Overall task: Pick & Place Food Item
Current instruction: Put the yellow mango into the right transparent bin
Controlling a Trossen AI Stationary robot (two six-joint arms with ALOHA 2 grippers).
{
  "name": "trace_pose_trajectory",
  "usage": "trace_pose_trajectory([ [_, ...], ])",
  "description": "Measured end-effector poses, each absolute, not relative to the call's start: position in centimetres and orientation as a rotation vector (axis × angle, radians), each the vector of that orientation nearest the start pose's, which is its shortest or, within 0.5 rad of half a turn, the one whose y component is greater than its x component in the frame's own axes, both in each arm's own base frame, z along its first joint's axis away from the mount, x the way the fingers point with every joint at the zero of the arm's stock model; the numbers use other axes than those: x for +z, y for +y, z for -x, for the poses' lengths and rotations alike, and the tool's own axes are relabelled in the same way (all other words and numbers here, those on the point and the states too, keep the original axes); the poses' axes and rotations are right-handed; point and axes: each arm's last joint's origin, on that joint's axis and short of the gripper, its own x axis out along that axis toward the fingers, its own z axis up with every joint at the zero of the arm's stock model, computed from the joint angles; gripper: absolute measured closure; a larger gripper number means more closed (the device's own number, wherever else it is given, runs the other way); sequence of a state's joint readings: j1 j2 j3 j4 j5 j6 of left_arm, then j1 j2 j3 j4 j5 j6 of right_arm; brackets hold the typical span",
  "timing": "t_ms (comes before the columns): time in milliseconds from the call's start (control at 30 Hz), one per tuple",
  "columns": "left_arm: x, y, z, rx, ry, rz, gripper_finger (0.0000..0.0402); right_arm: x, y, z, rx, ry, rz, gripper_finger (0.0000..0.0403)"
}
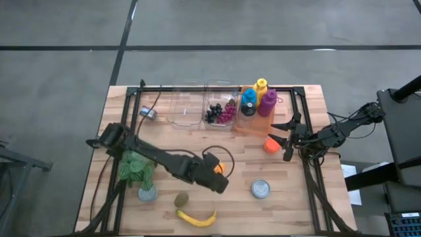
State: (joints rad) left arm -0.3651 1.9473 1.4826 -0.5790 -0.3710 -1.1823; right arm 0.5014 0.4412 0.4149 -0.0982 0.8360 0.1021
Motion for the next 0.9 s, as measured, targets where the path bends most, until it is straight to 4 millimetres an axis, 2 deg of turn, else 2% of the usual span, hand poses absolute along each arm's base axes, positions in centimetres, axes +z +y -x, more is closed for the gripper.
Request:
trace_pose_trajectory([
  [300,23.8,-8.7,-39.0,0.621,0.740,0.589,0.0181,25.9,3.6,-11.1,-0.339,0.081,-0.023,0.0213],
  [567,25.2,-1.2,-39.2,0.711,0.734,0.501,0.0181,25.9,3.6,-11.1,-0.339,0.081,-0.023,0.0213],
  [700,25.6,2.3,-39.1,0.709,0.758,0.535,0.0181,25.9,3.6,-11.1,-0.339,0.081,-0.024,0.0213],
  [800,25.5,3.8,-39.1,0.704,0.767,0.575,0.0181,25.9,3.6,-11.1,-0.339,0.081,-0.024,0.0213],
  [900,25.0,4.0,-39.4,0.703,0.771,0.559,0.0181,25.9,3.6,-11.1,-0.339,0.081,-0.023,0.0213],
])
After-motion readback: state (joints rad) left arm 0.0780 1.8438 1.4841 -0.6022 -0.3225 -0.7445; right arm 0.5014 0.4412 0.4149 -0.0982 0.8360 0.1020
